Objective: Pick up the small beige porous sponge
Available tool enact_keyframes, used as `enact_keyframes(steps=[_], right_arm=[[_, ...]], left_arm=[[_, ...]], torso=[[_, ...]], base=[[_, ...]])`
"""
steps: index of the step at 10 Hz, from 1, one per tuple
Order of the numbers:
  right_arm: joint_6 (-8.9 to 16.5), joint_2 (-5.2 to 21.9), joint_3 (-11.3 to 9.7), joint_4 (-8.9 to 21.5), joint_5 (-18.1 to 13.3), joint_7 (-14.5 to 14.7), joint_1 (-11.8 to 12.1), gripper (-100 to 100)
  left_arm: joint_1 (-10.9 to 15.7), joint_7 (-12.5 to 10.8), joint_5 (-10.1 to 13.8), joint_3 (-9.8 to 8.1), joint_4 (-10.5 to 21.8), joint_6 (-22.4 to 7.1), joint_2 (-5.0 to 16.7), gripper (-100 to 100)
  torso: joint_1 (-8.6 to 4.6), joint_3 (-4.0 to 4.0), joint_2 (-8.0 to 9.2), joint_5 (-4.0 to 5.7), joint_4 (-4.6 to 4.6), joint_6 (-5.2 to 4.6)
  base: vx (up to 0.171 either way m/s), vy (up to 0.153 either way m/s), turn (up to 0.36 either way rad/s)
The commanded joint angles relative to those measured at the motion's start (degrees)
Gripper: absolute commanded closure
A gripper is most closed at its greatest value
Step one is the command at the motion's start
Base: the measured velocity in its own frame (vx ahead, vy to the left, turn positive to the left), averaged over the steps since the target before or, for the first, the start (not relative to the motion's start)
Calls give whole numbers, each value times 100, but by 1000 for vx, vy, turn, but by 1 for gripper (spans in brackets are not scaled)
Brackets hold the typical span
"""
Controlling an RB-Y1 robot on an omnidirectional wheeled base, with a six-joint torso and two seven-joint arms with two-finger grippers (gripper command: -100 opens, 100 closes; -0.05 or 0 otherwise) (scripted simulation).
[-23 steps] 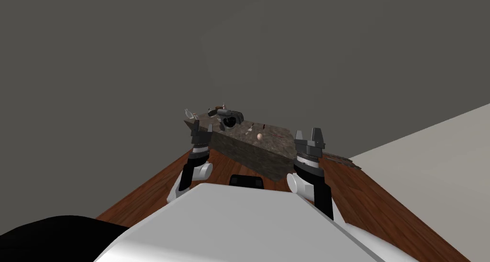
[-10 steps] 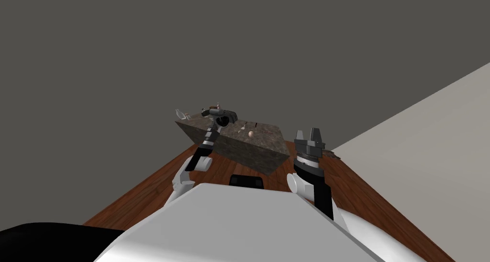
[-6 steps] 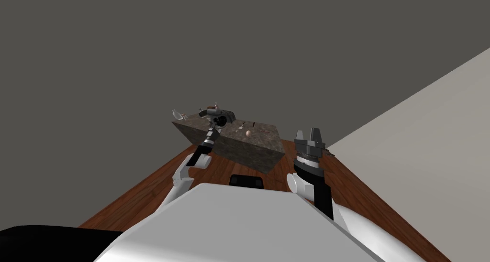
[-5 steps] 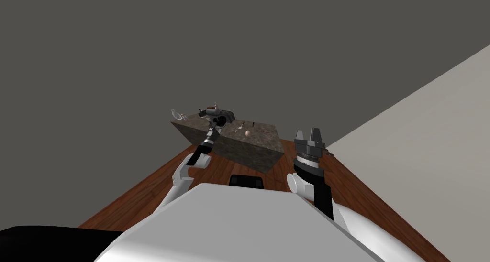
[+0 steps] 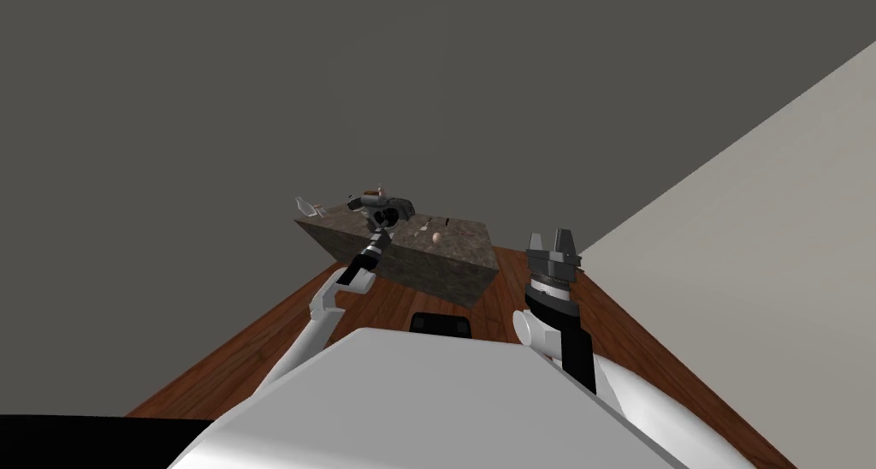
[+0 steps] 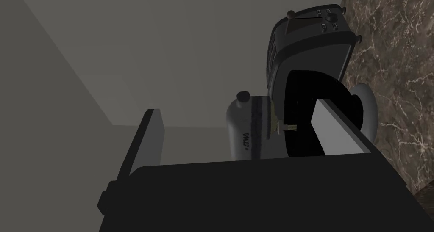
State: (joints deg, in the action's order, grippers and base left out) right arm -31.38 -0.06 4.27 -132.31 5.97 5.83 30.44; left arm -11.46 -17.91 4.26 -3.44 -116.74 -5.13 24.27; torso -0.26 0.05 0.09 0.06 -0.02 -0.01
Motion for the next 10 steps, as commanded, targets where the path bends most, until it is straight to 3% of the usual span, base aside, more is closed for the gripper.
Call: enact_keyframes(steps=[1,6,8,9,10], right_arm=[[0,0,0,0,0,0,0,0],[0,0,1,0,0,0,1,0],[0,0,1,0,0,0,1,0],[0,1,1,0,0,0,1,0],[0,0,0,0,0,0,0,0]], left_arm=[[71,-71,13,-30,71,-286,81,-100],[511,-395,75,-234,584,-1132,523,-100],[511,-395,75,-234,584,-1357,523,-100],[655,-491,98,-315,760,-1586,658,-100],[655,-491,98,-315,760,-1694,658,-100]], torso=[[0,0,0,0,0,0],[8,-2,-4,-1,1,3],[9,-4,-7,-2,2,4],[19,-3,-5,-3,1,5],[15,-3,-5,-3,1,2]], base=[[-25,-64,-49],[-11,-67,-82],[0,-40,-26],[-1,-45,-113],[-5,-46,-68]])
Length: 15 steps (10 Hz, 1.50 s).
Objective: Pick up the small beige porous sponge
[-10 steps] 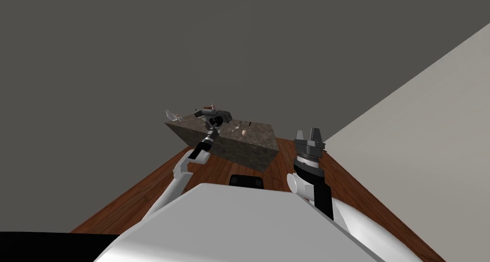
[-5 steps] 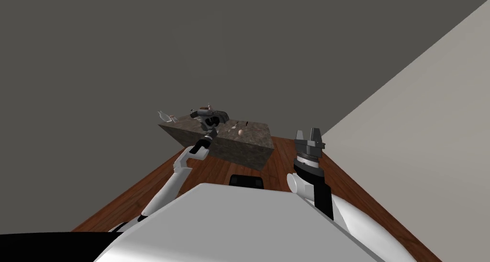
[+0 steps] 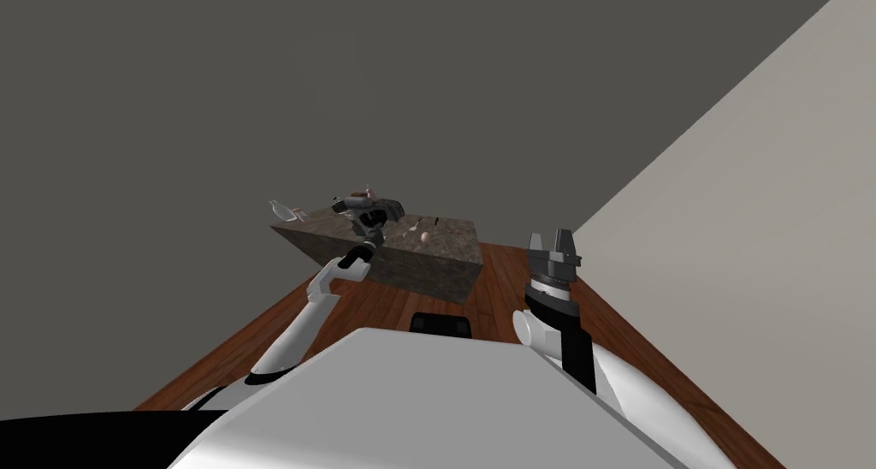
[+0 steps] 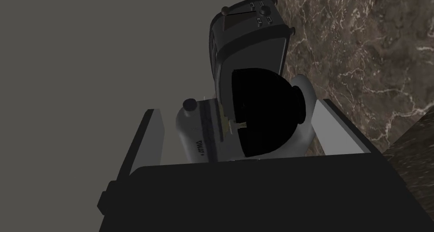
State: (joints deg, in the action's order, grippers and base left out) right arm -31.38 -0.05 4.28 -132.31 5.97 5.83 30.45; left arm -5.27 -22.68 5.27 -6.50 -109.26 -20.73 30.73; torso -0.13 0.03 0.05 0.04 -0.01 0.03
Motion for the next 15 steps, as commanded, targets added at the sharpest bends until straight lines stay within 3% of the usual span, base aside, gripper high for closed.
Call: enact_keyframes(steps=[1,4,6,9,11,15], right_arm=[[0,0,0,0,0,0,0,0],[0,0,0,0,0,0,0,0],[0,0,0,0,0,0,0,0],[0,0,0,0,0,0,0,0],[0,0,0,0,0,0,0,0],[0,0,0,0,0,0,0,0]], left_arm=[[37,-13,-3,-9,11,-158,13,-100],[314,-186,47,-186,367,-659,257,-100],[314,-186,47,-186,367,-881,257,-100],[573,-329,100,-382,722,-1419,460,-100],[573,-329,100,-382,722,-1591,460,-100],[812,-440,155,-593,1065,-2271,620,-100]], torso=[[0,0,0,0,0,0],[0,0,0,0,0,1],[-1,-3,-5,0,1,1],[4,-1,-2,-1,1,1],[1,-2,-4,0,1,2],[6,-3,-5,-1,1,1]], base=[[-5,-21,6],[1,-50,-103],[7,-32,-24],[6,-42,-111],[7,-31,-22],[13,-30,-95]])
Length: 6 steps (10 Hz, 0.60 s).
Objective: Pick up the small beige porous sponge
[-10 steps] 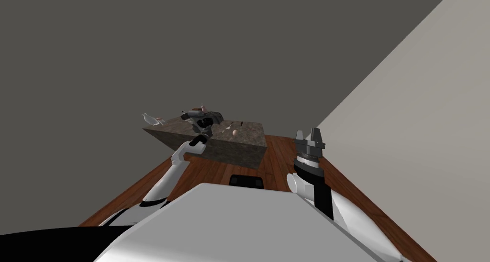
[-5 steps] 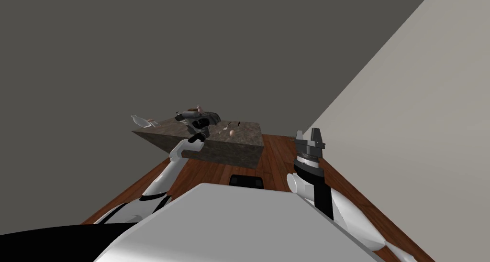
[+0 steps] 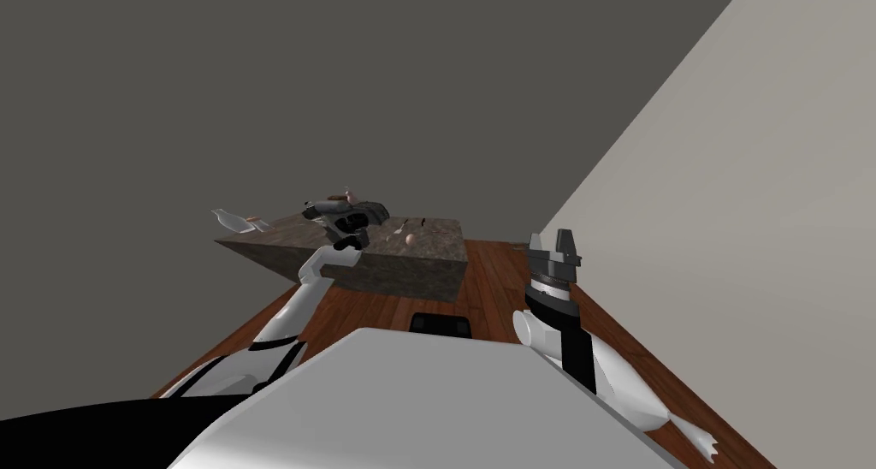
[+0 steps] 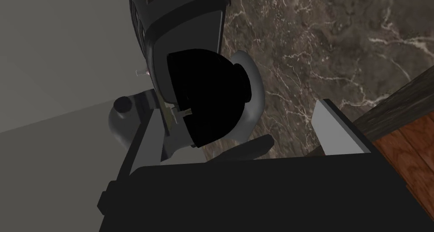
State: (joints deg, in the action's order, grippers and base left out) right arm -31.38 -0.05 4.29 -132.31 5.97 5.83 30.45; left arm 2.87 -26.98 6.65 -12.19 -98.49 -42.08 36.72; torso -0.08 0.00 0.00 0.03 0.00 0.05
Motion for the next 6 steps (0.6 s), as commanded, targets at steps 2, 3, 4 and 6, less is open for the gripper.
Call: enact_keyframes(steps=[2,3,4,6], right_arm=[[0,0,0,0,0,0,0,0],[0,0,0,0,0,0,0,0],[0,0,0,0,0,0,0,0],[0,0,0,0,0,0,0,0]], left_arm=[[111,-54,44,-133,155,-459,85,-100],[218,-90,71,-243,317,-617,139,-100],[218,-90,71,-243,317,-759,139,-100],[319,-119,98,-353,475,-1074,185,-100]], torso=[[-3,-1,-2,1,0,-2],[0,-2,-3,0,1,-1],[3,-2,-4,0,0,1],[3,-2,-4,0,1,-3]], base=[[21,-37,-96],[25,-25,-170],[21,-22,0],[22,-23,-111]])
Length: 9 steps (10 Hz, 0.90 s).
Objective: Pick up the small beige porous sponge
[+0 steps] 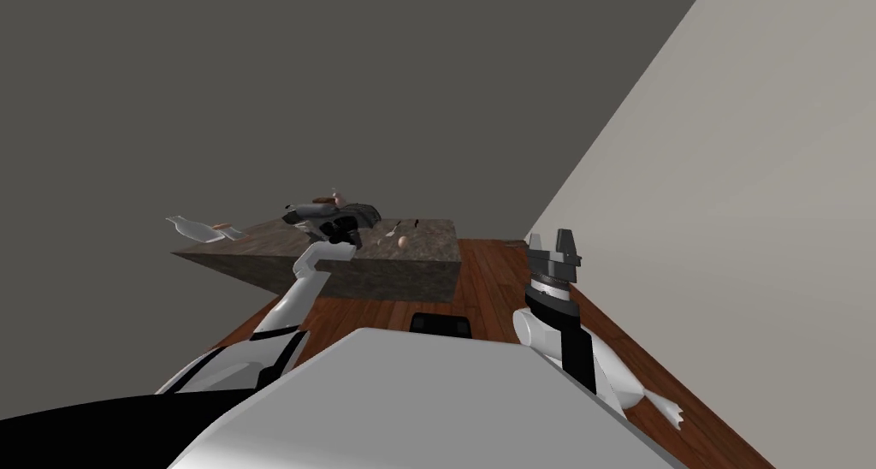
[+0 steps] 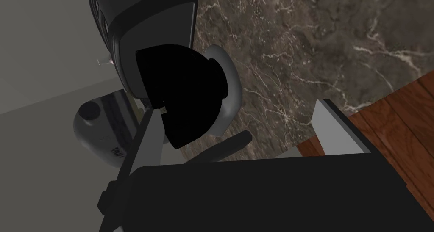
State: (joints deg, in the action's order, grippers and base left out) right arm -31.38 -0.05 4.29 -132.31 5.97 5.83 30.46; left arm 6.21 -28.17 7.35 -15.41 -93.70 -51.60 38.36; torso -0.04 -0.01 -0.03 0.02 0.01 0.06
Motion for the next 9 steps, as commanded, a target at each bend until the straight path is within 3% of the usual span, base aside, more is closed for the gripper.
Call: enact_keyframes(steps=[1,9], right_arm=[[0,0,0,0,0,0,0,0],[0,0,0,0,0,0,0,0]], left_arm=[[79,-22,55,-140,149,-286,56,-100],[375,-59,162,-541,700,-1403,111,-100]], torso=[[0,0,0,0,0,0],[7,-2,-3,-2,1,1]], base=[[33,-22,-117],[31,-10,-86]])
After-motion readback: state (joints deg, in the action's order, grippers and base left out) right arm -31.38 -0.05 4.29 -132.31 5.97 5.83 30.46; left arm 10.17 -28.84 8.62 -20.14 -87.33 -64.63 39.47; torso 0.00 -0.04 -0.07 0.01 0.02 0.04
